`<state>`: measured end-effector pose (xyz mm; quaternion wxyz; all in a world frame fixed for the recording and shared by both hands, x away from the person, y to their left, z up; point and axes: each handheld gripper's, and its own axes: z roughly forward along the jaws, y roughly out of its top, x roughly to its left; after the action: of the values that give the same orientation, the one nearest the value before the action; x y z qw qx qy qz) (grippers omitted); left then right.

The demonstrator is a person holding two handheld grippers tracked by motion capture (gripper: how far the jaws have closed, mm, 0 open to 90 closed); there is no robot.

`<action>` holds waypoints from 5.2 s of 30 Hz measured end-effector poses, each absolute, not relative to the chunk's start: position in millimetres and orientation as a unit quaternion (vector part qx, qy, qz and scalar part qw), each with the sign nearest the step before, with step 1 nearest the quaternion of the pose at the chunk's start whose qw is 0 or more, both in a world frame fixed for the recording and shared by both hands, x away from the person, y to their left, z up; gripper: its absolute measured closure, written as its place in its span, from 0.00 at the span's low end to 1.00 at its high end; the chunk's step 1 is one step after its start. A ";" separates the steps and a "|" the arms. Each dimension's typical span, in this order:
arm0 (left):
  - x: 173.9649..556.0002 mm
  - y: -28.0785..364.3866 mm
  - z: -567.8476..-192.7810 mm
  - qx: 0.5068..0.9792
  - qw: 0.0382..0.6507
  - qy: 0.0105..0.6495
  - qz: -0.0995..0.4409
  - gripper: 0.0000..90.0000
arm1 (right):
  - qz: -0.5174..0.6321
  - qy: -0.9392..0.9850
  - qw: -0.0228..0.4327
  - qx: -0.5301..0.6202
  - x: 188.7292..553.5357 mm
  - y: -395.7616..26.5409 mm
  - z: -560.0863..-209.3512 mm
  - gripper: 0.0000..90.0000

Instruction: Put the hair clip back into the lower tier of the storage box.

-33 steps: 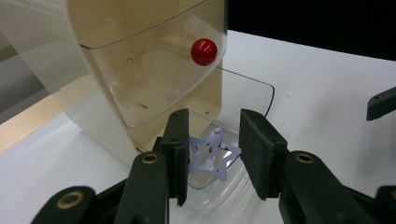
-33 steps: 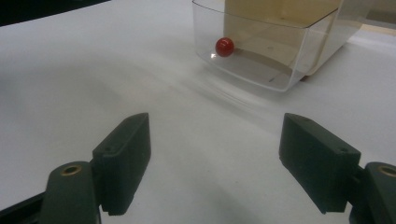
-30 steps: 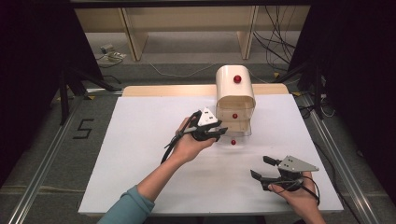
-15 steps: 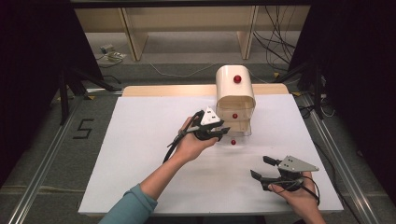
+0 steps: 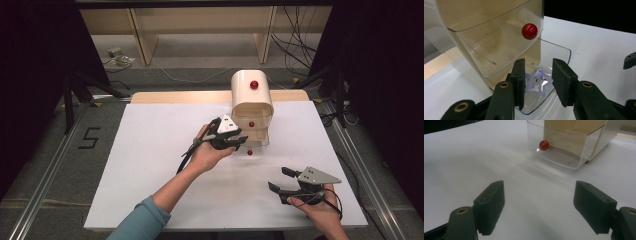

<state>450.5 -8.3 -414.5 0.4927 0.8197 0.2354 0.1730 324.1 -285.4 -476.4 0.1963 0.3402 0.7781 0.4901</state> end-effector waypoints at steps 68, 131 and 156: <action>456.5 -35.9 -416.6 0.830 0.486 0.220 0.162 0.71 | 0.495 0.778 0.198 0.332 323.8 -284.0 -474.3 0.29; 411.2 58.3 -407.5 0.817 0.477 0.264 0.186 0.18 | 0.495 0.777 0.197 0.336 324.2 -283.7 -474.4 0.28; 366.0 157.3 -451.2 0.797 0.484 0.300 0.200 0.17 | 0.493 0.778 0.199 0.335 323.4 -283.9 -474.3 0.28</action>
<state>366.0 157.3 -451.2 0.4841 0.7971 0.3002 0.2004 323.4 -283.9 -474.3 0.1990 0.3353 0.7776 0.4932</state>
